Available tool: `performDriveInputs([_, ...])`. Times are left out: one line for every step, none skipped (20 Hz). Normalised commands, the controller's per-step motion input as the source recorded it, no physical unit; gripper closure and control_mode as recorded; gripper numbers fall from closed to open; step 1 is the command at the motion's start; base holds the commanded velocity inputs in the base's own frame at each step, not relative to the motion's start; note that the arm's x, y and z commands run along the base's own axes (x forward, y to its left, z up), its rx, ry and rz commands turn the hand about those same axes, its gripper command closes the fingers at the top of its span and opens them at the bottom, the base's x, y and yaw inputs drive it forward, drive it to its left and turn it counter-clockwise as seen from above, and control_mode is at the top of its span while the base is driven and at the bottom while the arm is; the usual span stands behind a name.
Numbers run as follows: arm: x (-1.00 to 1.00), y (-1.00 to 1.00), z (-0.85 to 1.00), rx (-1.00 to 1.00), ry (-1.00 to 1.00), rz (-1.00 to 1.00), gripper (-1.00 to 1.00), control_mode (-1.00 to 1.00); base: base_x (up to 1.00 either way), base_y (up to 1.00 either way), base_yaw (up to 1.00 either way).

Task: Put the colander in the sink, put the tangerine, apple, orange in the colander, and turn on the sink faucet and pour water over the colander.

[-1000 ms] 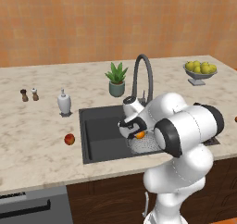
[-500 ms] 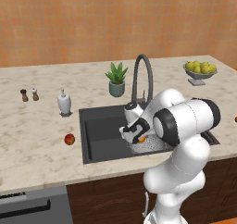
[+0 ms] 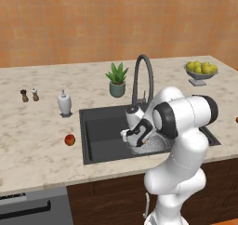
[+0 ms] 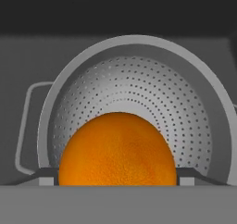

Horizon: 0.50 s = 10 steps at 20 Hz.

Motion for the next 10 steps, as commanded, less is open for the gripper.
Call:
performDriveInputs([0.08,-0.04,-0.14,0.00,0.00,0.04,1.00,-1.00,0.00,0.00,0.00])
performDriveInputs([0.05,-0.04,-0.13,0.00,0.00,0.04,1.00,-1.00,0.00,0.00,0.00])
performDriveInputs([0.03,-0.08,-0.15,0.00,0.01,0.04,1.00,-1.00,0.00,0.00,0.00])
performDriveInputs([0.03,-0.07,-0.16,0.00,0.01,0.03,1.00,-1.00,0.00,0.00,0.00])
performDriveInputs([0.07,-0.08,-0.16,0.00,0.02,0.03,1.00,-1.00,0.00,0.00,0.00])
performDriveInputs([0.06,-0.09,-0.14,0.00,0.01,0.03,1.00,-1.00,0.00,0.00,0.00])
performDriveInputs([0.08,-0.05,-0.15,0.00,0.02,0.03,1.00,-1.00,0.00,0.00,0.00])
performDriveInputs([0.09,-0.06,-0.15,0.00,0.02,0.03,1.00,-1.00,0.00,0.00,0.00])
performDriveInputs([0.10,-0.03,-0.16,0.00,0.03,0.03,1.00,-1.00,0.00,0.00,0.00])
performDriveInputs([0.08,-0.06,-0.16,0.00,0.03,0.04,1.00,-1.00,0.00,0.00,0.00])
